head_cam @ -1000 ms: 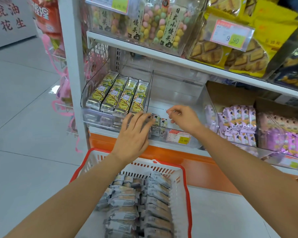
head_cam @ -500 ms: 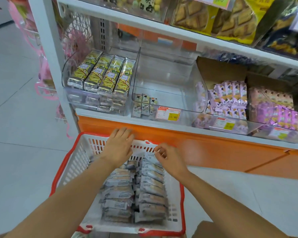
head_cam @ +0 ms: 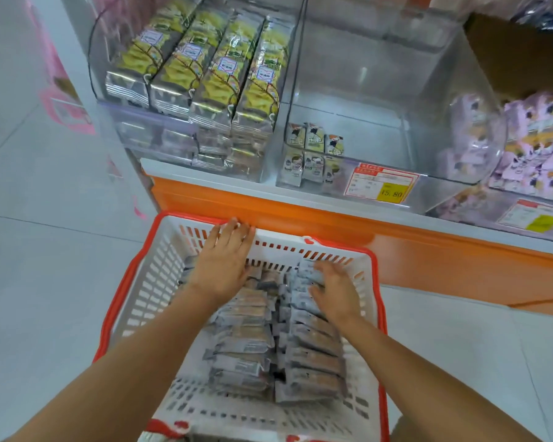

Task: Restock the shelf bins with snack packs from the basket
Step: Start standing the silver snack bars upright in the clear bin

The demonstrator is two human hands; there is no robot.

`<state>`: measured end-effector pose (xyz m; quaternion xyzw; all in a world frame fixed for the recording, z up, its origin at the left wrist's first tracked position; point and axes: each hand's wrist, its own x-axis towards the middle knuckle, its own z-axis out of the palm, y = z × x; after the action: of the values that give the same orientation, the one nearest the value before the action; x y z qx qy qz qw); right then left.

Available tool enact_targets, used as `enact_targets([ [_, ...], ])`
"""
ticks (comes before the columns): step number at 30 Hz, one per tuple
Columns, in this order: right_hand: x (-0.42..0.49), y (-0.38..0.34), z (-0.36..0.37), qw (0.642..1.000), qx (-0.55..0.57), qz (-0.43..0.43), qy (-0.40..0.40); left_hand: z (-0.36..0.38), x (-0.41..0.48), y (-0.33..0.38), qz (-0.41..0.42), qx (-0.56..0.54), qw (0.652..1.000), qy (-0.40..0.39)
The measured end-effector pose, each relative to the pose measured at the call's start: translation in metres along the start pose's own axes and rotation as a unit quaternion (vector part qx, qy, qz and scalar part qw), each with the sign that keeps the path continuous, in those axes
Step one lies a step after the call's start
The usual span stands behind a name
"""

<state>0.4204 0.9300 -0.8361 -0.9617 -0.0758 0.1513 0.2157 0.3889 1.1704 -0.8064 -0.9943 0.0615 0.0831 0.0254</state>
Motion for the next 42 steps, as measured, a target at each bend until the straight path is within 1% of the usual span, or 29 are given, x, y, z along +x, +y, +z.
enact_targets([
  [3,0.009,0.004,0.009,0.999,-0.019,-0.005,0.029,0.016,0.003,-0.003,0.007,-0.019,0.997,0.069],
  [7,0.017,0.008,0.019,0.996,-0.066,-0.011,0.056,0.025,0.006,-0.003,0.01,-0.035,0.992,0.118],
  [10,0.017,0.011,0.02,0.994,-0.078,-0.028,0.064,0.028,0.005,-0.003,0.01,-0.035,0.992,0.123],
  [12,0.016,0.012,0.015,0.994,-0.059,-0.045,0.075,0.027,0.005,-0.003,0.007,-0.034,0.991,0.126],
  [15,0.014,0.006,-0.001,0.994,-0.003,-0.069,0.086,0.025,0.005,-0.001,0.003,-0.044,0.992,0.118],
  [18,0.006,-0.009,-0.024,0.989,0.107,-0.058,0.085,0.017,0.002,0.004,-0.01,-0.072,0.992,0.103],
  [20,-0.005,-0.021,-0.04,0.974,0.216,-0.023,0.065,0.005,-0.001,0.011,-0.012,-0.115,0.987,0.107],
  [22,-0.017,-0.033,-0.056,0.946,0.321,-0.013,0.046,-0.011,-0.004,0.021,-0.026,-0.206,0.975,0.082],
  [23,-0.023,-0.038,-0.064,0.933,0.356,-0.023,0.046,-0.024,-0.005,0.027,-0.052,-0.281,0.957,0.052],
  [24,-0.029,-0.042,-0.071,0.921,0.385,-0.036,0.05,-0.038,-0.006,0.034,-0.094,-0.378,0.921,0.012],
  [25,-0.035,-0.044,-0.078,0.91,0.408,-0.049,0.056,-0.051,-0.007,0.041,-0.145,-0.494,0.857,-0.033],
  [26,-0.039,-0.046,-0.084,0.9,0.426,-0.058,0.062,-0.063,-0.009,0.048,-0.187,-0.599,0.775,-0.071],
  [27,-0.044,-0.047,-0.091,0.895,0.436,-0.068,0.065,-0.073,-0.01,0.052,-0.214,-0.673,0.701,-0.1],
  [28,-0.049,-0.048,-0.097,0.893,0.438,-0.079,0.065,-0.082,-0.011,0.056,-0.219,-0.717,0.652,-0.116],
  [29,-0.055,-0.049,-0.103,0.894,0.433,-0.092,0.063,-0.088,-0.013,0.058,-0.211,-0.738,0.63,-0.118],
  [30,-0.06,-0.049,-0.11,0.897,0.424,-0.108,0.061,-0.094,-0.016,0.061,-0.203,-0.749,0.623,-0.103],
  [32,-0.07,-0.048,-0.121,0.909,0.388,-0.141,0.055,-0.105,-0.021,0.064,-0.199,-0.756,0.621,-0.052],
  [34,-0.079,-0.046,-0.131,0.93,0.328,-0.162,0.038,-0.116,-0.025,0.068,-0.196,-0.753,0.628,-0.017],
  [37,-0.091,-0.044,-0.141,0.946,0.264,-0.19,0.021,-0.136,-0.031,0.076,-0.179,-0.721,0.67,0.015],
  [39,-0.098,-0.048,-0.147,0.946,0.243,-0.211,0.037,-0.147,-0.034,0.082,-0.162,-0.701,0.693,0.03],
  [42,-0.103,-0.055,-0.157,0.944,0.209,-0.243,0.073,-0.161,-0.038,0.088,-0.14,-0.68,0.718,0.052],
])
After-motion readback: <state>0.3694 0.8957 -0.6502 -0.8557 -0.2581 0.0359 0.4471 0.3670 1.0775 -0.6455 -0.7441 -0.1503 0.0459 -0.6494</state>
